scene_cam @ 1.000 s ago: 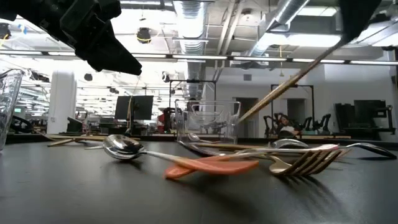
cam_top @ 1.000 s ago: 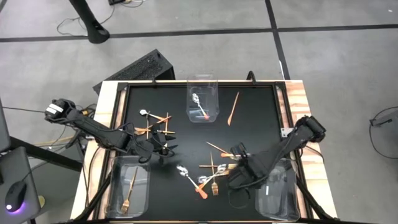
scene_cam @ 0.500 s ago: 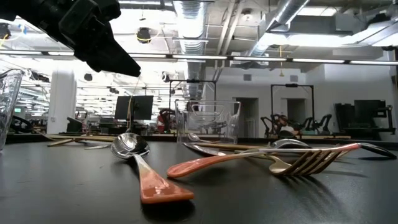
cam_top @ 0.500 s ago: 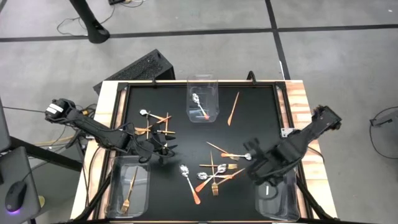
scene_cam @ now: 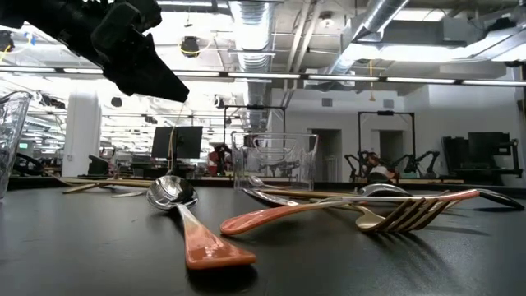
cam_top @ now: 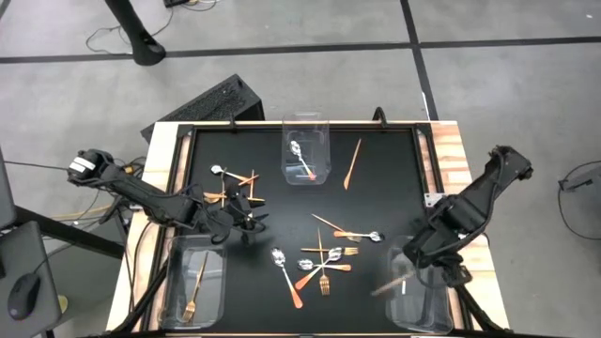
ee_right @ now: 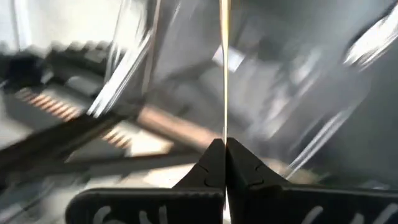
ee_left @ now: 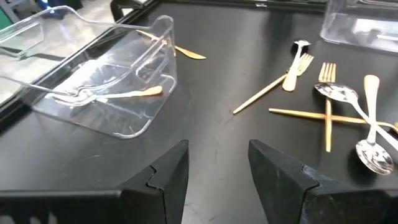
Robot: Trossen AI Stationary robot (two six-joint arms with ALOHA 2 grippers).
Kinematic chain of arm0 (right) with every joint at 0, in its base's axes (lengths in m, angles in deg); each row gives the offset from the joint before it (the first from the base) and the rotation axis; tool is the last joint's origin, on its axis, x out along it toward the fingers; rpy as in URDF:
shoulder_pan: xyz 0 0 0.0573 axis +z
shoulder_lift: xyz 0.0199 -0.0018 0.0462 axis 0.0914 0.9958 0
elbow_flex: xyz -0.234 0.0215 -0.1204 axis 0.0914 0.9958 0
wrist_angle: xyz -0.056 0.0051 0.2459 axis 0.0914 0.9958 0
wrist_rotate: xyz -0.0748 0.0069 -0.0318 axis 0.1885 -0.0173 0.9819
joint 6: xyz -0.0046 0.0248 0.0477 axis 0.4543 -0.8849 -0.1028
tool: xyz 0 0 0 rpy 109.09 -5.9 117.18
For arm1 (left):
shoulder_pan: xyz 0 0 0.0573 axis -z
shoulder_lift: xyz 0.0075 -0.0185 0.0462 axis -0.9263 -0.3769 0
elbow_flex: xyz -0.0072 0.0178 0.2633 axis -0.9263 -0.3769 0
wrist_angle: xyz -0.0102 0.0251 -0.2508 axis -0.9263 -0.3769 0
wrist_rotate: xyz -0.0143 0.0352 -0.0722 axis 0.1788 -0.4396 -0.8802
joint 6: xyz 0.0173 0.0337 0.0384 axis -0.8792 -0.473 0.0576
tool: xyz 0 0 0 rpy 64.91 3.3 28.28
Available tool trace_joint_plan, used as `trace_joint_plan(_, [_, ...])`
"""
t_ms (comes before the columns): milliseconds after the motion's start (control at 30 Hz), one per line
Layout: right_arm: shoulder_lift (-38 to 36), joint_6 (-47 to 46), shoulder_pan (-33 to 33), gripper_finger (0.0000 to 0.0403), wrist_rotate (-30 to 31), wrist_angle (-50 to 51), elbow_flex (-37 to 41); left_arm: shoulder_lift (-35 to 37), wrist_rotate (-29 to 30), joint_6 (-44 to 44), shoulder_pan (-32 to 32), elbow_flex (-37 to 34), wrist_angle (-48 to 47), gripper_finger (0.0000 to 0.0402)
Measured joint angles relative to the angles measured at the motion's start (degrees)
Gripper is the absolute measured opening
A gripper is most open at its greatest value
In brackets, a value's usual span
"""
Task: Sort silverware by color (type)
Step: Put the gold knife into the bottom right transparent bin
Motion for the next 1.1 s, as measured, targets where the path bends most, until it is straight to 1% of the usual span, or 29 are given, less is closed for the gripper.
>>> trace_joint_plan(67, [-1.01, -1.58, 1.02, 0.0012, -5.46, -0.01, 3.72, 0.00, 0.06, 0.02, -0.76, 0.00, 0.02, 0.0155])
trace_joint_plan(167, [-1.88, -2.64, 2.25, 0.0011, -10.30, 0.04, 7.43, 0.00, -0.81, -0.04, -2.36, 0.00, 0.21, 0.0155])
trace_joint_plan(333, [-2.53, -2.25, 2.43, 0.0011, -10.99, -0.02, 10.46, 0.00, -3.03, -0.04, -4.55, 0.00, 1.69, 0.0155])
trace_joint_plan(500, [-0.85, 2.17, 1.56, 0.0010, -11.92, -0.27, 14.10, 0.00, -4.20, -0.57, -5.19, 0.00, 2.56, 0.0155])
trace_joint_plan(633, [2.36, 8.12, 0.75, 0.0011, -12.02, -0.87, 16.69, 0.00, -4.24, -0.63, -5.18, 0.00, 2.55, 0.0155])
trace_joint_plan(733, [6.10, 12.54, -0.28, 0.0014, -11.41, -0.79, 16.97, 0.00, -4.24, -0.70, -5.18, 0.00, 2.53, 0.0155])
trace_joint_plan(933, [11.21, 13.00, -3.23, 0.0043, -7.90, -0.93, 16.95, 0.00, -3.96, -0.72, -5.22, 0.00, 2.70, 0.0155])
trace_joint_plan(1100, [11.93, 11.97, -5.71, 0.0072, -2.60, -0.62, 16.95, 0.00, -3.96, -0.77, -5.22, 0.00, 2.71, 0.0155])
